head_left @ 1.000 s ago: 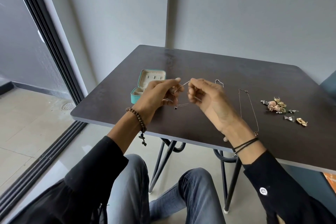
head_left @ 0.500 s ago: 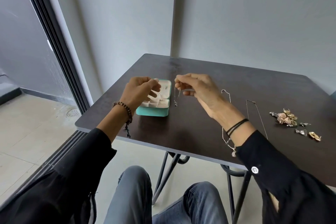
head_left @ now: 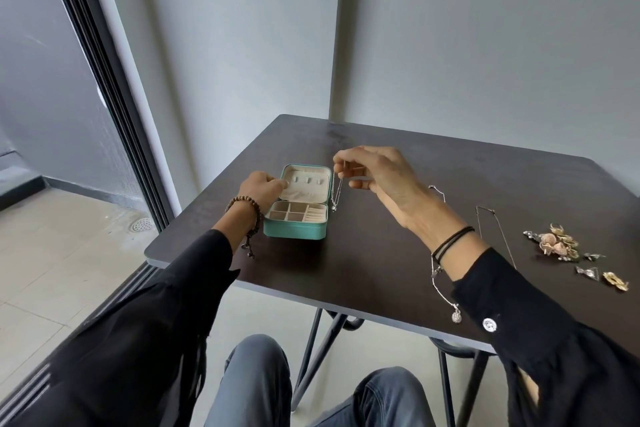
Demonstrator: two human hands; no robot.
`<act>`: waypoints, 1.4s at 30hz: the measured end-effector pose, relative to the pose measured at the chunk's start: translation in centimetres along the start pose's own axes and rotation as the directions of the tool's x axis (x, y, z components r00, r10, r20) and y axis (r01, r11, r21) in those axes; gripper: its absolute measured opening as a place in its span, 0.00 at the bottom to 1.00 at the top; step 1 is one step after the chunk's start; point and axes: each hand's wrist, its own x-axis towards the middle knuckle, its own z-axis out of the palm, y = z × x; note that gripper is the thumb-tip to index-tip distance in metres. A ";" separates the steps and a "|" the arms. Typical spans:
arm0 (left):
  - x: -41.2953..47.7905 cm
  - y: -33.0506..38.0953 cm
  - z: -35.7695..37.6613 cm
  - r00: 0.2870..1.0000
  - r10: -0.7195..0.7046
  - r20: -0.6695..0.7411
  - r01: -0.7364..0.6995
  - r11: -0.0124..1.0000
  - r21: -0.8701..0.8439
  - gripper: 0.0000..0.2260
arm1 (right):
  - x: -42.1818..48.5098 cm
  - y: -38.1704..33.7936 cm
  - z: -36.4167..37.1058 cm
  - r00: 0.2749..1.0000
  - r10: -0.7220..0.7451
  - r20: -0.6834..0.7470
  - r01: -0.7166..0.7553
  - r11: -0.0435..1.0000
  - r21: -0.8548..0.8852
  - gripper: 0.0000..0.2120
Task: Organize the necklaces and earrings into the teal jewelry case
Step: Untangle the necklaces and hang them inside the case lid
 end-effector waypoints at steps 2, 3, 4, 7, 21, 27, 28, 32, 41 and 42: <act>0.2 0.0 0.3 1.000 -0.010 0.008 0.010 1.000 -0.027 0.07 | -0.1 0.1 -0.1 1.000 0.004 -0.002 -0.004 1.000 0.008 0.08; 0.2 0.0 0.3 1.000 -0.020 0.014 0.021 0.999 -0.037 0.09 | -0.2 0.2 -0.2 1.000 0.006 0.000 -0.006 1.000 0.008 0.08; 0.2 0.0 0.4 0.999 -0.033 0.018 0.034 0.998 -0.052 0.12 | -0.3 0.2 -0.2 1.000 0.006 0.002 -0.006 1.000 0.006 0.08; 0.2 -0.4 0.8 0.998 -0.058 0.025 0.061 0.989 -0.136 0.18 | -0.6 0.2 -0.4 1.000 0.008 -0.006 -0.008 1.000 0.007 0.08; -4.8 -0.9 4.8 0.987 0.155 0.050 -0.104 0.833 -0.544 0.10 | -0.4 -0.3 -0.6 0.999 -0.042 -0.006 0.042 0.998 -0.045 0.14; -4.9 -1.6 3.9 0.942 0.279 0.188 -0.145 0.840 -0.522 0.12 | 0.6 1.2 -0.4 0.999 -0.035 -0.022 0.032 0.989 -0.145 0.11; -4.9 -2.0 3.7 0.938 0.291 0.187 -0.151 0.830 -0.537 0.12 | 0.7 1.6 -0.5 0.999 -0.033 -0.025 0.029 0.989 -0.147 0.11; -5.1 -2.6 3.3 0.941 0.309 0.137 -0.173 0.789 -0.589 0.12 | 1.2 2.3 -0.1 0.999 -0.028 -0.021 0.025 0.990 -0.138 0.12; -4.0 -2.3 3.8 0.943 0.304 0.135 -0.168 0.786 -0.596 0.12 | 2.5 1.6 0.0 0.997 -0.075 0.010 0.075 0.954 -0.290 0.10; -3.9 -2.3 3.8 0.945 0.301 0.131 -0.165 0.780 -0.604 0.12 | 2.7 1.5 -0.1 0.996 -0.084 0.013 0.084 0.947 -0.310 0.09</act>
